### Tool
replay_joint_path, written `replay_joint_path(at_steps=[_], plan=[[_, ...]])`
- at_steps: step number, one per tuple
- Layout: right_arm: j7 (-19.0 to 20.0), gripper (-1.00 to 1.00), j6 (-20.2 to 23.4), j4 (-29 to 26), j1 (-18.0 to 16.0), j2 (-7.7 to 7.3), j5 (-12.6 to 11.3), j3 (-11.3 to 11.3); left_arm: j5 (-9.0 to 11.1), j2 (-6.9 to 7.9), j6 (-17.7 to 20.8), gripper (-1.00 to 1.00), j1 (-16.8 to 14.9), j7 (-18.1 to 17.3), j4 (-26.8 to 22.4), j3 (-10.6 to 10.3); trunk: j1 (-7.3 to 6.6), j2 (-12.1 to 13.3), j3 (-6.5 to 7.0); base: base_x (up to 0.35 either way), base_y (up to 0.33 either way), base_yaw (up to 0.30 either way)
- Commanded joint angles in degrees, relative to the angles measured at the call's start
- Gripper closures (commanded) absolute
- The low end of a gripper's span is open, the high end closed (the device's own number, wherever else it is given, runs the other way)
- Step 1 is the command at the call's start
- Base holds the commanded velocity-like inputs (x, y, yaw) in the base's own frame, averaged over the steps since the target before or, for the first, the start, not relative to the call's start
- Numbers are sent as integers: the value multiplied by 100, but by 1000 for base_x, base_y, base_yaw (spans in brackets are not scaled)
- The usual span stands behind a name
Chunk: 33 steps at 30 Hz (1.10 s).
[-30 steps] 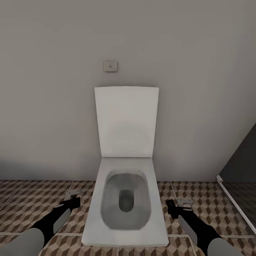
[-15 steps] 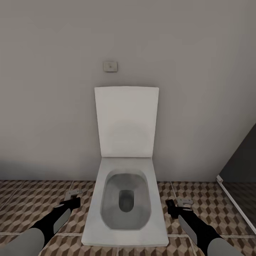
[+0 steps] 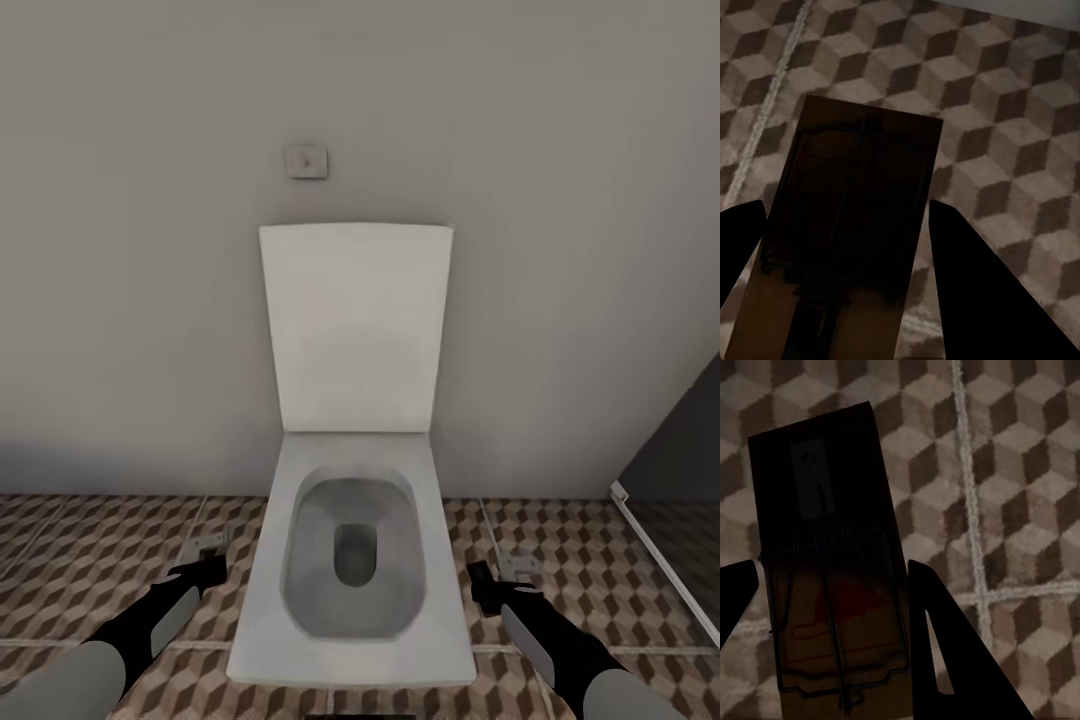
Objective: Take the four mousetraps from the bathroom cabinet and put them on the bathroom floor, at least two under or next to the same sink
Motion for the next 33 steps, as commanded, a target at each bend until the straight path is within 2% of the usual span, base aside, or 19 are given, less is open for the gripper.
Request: replay_joint_path(at_steps=[1, 33], plan=[[-55, 100, 22, -14, -4, -9, -51, 48, 39, 8, 22, 100, -3, 49, -18, -48, 1, -4, -28, 0, 0, 0], [-72, 100, 13, -14, 2, -23, -51, 23, 43, 8, 5, 100, -3, 58, -18, -29, 84, -47, -737, 0, 0, 0]])
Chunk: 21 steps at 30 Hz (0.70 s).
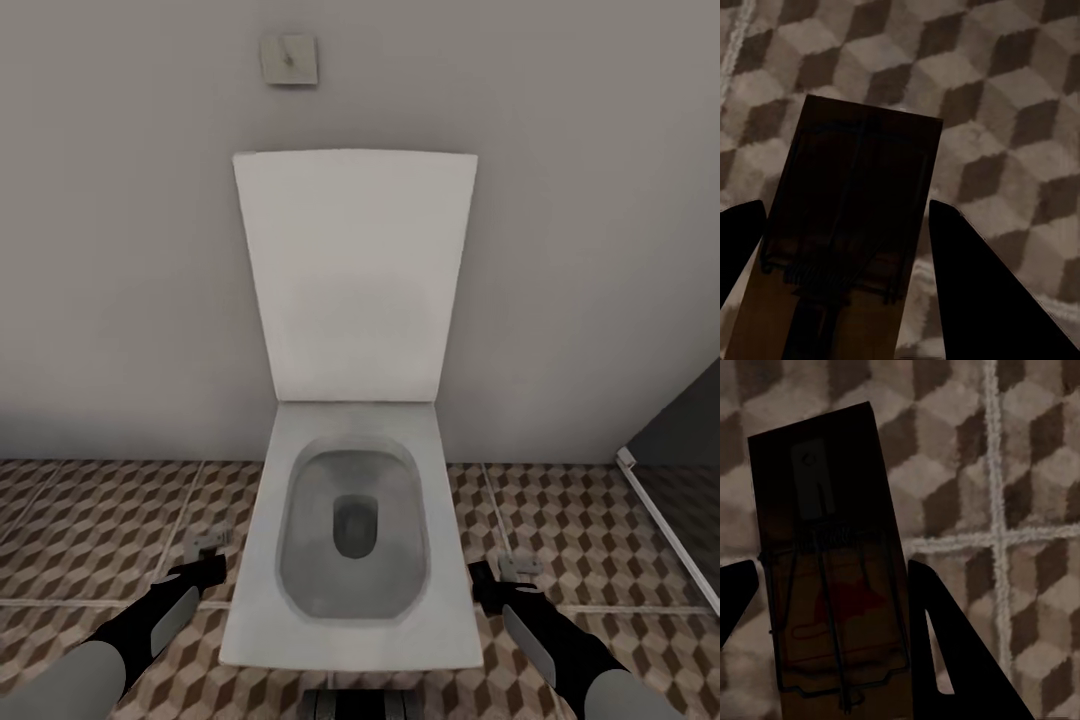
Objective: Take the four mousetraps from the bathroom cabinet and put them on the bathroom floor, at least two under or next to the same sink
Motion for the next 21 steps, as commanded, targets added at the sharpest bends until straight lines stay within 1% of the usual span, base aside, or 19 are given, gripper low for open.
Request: replay_joint_path(at_steps=[1, 16, 21], plan=[[-58, 100, 22, -14, -5, -12, -51, 45, 37, 8, 21, 100, -2, 50, -18, -49, 1, -4, -28, 0, 0, 0], [-81, 100, 4, -13, -9, -25, -51, 38, 36, 8, 13, 100, -2, 50, -18, -67, 40, -24, -360, 0, 0, 0], [-81, 100, 4, -13, -7, -29, -51, 38, 38, 12, 12, 100, -2, 50, -19, -56, 40, -24, -360, 0, 0, 0]])
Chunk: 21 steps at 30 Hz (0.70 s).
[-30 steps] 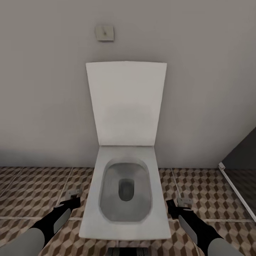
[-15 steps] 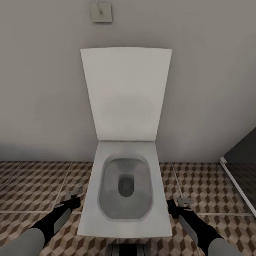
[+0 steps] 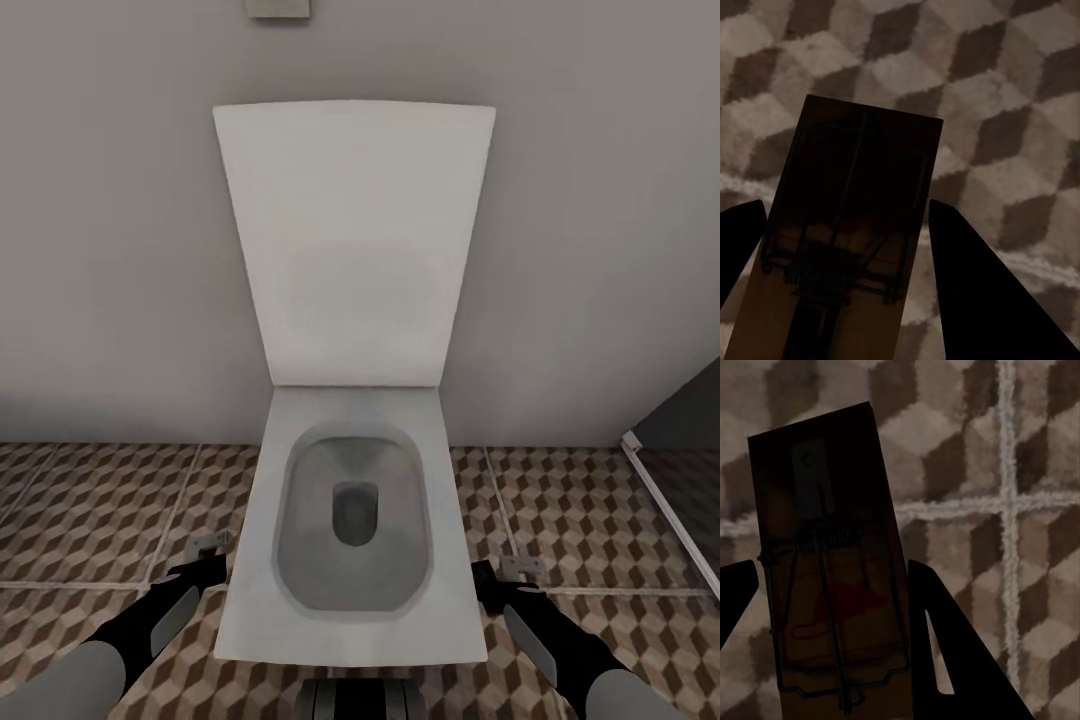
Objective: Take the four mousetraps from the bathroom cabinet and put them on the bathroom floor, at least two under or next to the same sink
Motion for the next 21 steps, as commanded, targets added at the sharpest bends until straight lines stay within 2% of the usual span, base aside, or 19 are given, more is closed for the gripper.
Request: replay_joint_path(at_steps=[1, 12, 21], plan=[[-54, 100, 22, -14, -3, -9, -52, 48, 41, 9, 22, 100, -2, 48, -17, -47, -1, -2, -4, 0, 0, 0], [-54, 100, 22, -14, 0, -10, -54, 48, 41, 4, 21, 100, -2, 54, -17, -42, -1, -2, -4, 0, 0, 0], [-54, 100, 22, -11, 0, -10, -54, 48, 43, 5, 15, 100, -2, 67, -17, -31, -1, -2, -4, 0, 62, 0]])
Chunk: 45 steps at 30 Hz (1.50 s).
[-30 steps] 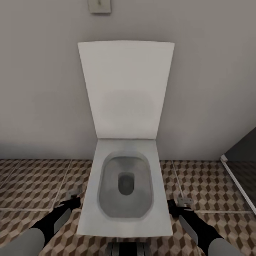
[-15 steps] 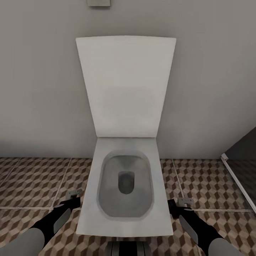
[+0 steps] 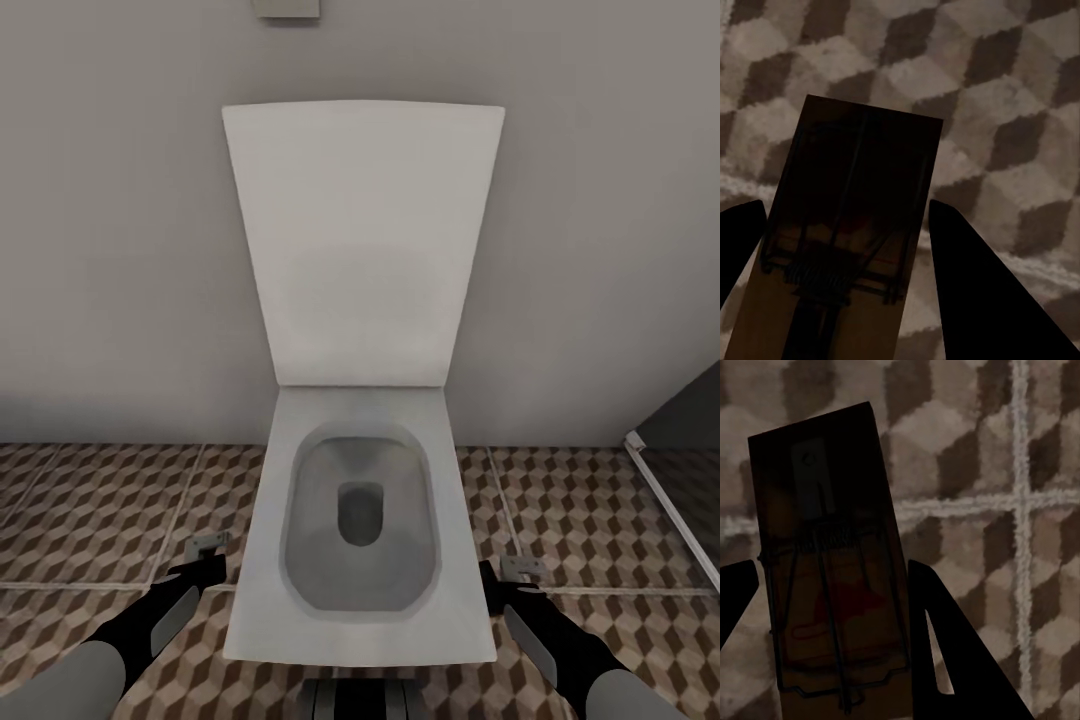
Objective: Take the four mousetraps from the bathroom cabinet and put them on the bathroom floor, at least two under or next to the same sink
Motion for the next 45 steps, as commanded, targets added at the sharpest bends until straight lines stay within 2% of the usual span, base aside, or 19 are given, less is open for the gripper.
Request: replay_joint_path(at_steps=[1, 30, 38, 45], plan=[[-54, 100, 22, -15, -4, -9, -53, 48, 39, 8, 21, 100, -2, 50, -18, -49, -1, -2, -4, 0, 11, 0], [-54, 100, 22, -16, -3, -3, -54, 47, 41, 7, 28, 100, -2, 50, -21, -52, -1, -2, -4, 0, 1, 0], [-54, 100, 17, -16, -3, -16, -54, 43, 42, 7, 28, 100, -2, 50, -21, -52, 20, -13, -182, 0, 0, 0], [-66, 100, -175, -9, -3, -45, -59, 36, 41, 7, 28, 100, -2, 50, -21, -51, 38, -22, -337, 0, 0, 0]])
